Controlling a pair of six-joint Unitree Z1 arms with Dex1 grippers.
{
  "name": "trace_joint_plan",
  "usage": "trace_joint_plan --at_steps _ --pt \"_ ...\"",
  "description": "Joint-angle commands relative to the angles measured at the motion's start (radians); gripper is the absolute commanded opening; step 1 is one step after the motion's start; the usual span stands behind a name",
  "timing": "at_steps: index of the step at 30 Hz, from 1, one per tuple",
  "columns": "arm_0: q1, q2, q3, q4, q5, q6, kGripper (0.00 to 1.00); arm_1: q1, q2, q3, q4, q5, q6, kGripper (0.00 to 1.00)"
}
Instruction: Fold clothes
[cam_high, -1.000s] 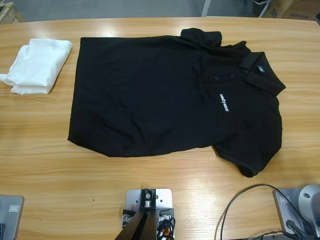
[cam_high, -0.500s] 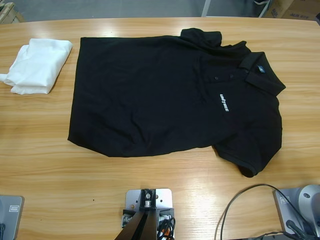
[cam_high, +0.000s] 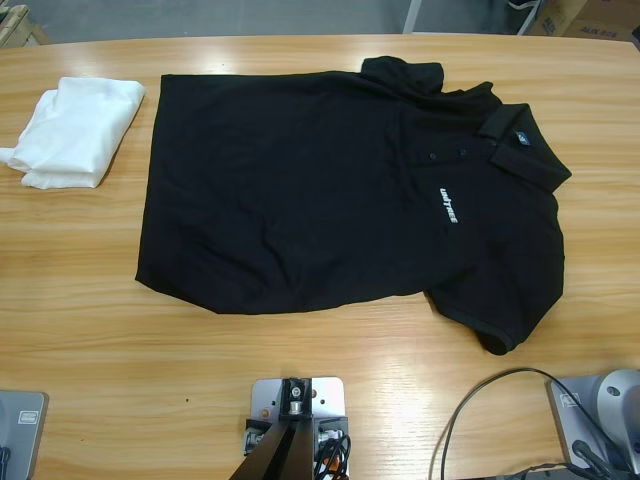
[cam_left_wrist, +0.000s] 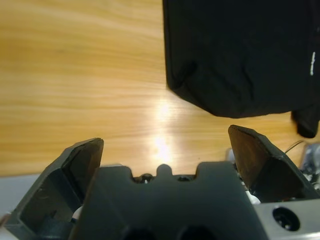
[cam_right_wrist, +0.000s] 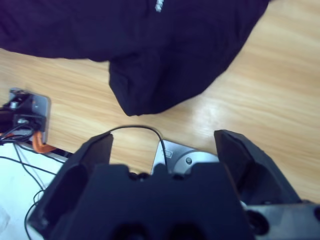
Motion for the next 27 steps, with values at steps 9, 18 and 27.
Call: trace_joint_plan --at_steps 9,18,27 --pt "-0.288 0.118 0.195 -0.264 0.036 -0.428 0.965 0.336 0.211 0.077 -0.111 -0.159 0.024 0.916" --pt "-0.310 0.359 0.207 -0.487 0.007 -0.382 0.889 0.337 0.306 0.062 -0.120 -0.175 -0.005 0.958" --pt "-0.294 0.601 0.289 -0.811 -0.097 0.057 0.738 0.336 0.368 0.038 -0.137 -0.162 -0.005 0.947"
